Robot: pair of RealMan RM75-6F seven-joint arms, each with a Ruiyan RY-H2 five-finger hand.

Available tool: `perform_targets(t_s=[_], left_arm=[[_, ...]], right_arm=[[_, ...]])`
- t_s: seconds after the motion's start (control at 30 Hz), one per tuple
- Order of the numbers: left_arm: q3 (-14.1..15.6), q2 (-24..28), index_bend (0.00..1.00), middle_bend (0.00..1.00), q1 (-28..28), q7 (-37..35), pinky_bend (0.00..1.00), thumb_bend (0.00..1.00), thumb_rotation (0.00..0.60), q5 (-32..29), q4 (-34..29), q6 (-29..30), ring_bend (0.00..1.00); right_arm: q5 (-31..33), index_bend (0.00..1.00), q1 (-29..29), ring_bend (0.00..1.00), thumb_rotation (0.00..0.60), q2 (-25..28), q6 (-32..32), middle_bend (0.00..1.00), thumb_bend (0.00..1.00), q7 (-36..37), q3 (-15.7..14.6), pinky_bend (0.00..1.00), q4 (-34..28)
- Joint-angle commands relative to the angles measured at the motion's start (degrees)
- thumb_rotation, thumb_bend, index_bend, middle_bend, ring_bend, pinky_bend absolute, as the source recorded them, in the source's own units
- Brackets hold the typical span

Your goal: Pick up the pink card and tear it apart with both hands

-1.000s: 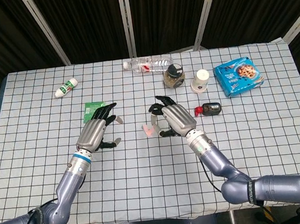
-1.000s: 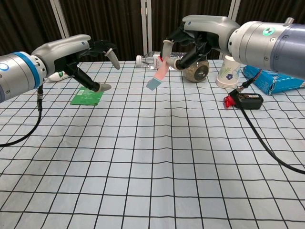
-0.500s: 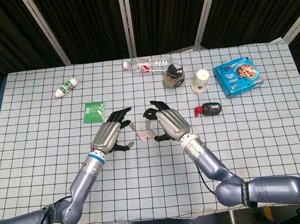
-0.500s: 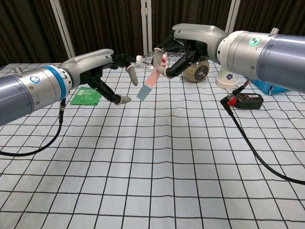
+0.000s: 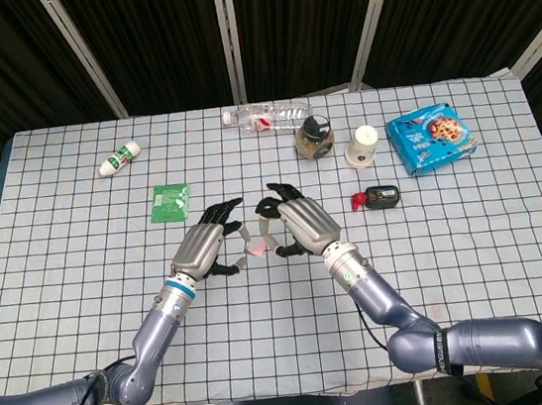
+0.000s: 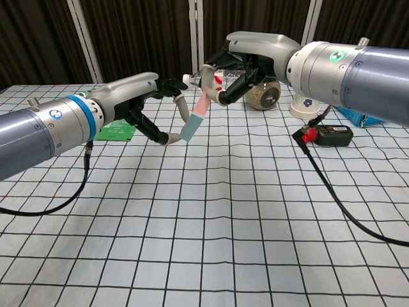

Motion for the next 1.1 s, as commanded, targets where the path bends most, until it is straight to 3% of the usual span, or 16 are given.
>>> perform_targets(t_s=[0.03,0.77,1.1], left_arm=[[0.2,-0.4,0.46,0.00,-0.3,0.4,0.00,0.35,0.600,-0.6,0.0,-0.1,0.00],[0.5,-2.6,0.56,0.00,-1.0,2.1,0.00,0.43,0.600,-2.1,0.8,1.8,0.00],[0.2,-2.8,0.69,0.00,-1.2,3.1,0.00,0.53,0.600,-3.0,0.3,2.5,0.00]], right_arm=[[-0.2,0.73,0.0,0.00,0.600,-0.1,0.0,0.28,0.49,0.0,0.0,0.00,0.1],[-0.8,0.73,-0.2,0.00,0.600,-0.3,-0.3,0.29,0.49,0.3,-0.2,0.00,0.5],[-1.1,0.74,-0.5,0.00,0.600,-0.1,-0.5,0.29,0.49,0.5,-0.4,0.00,0.5]])
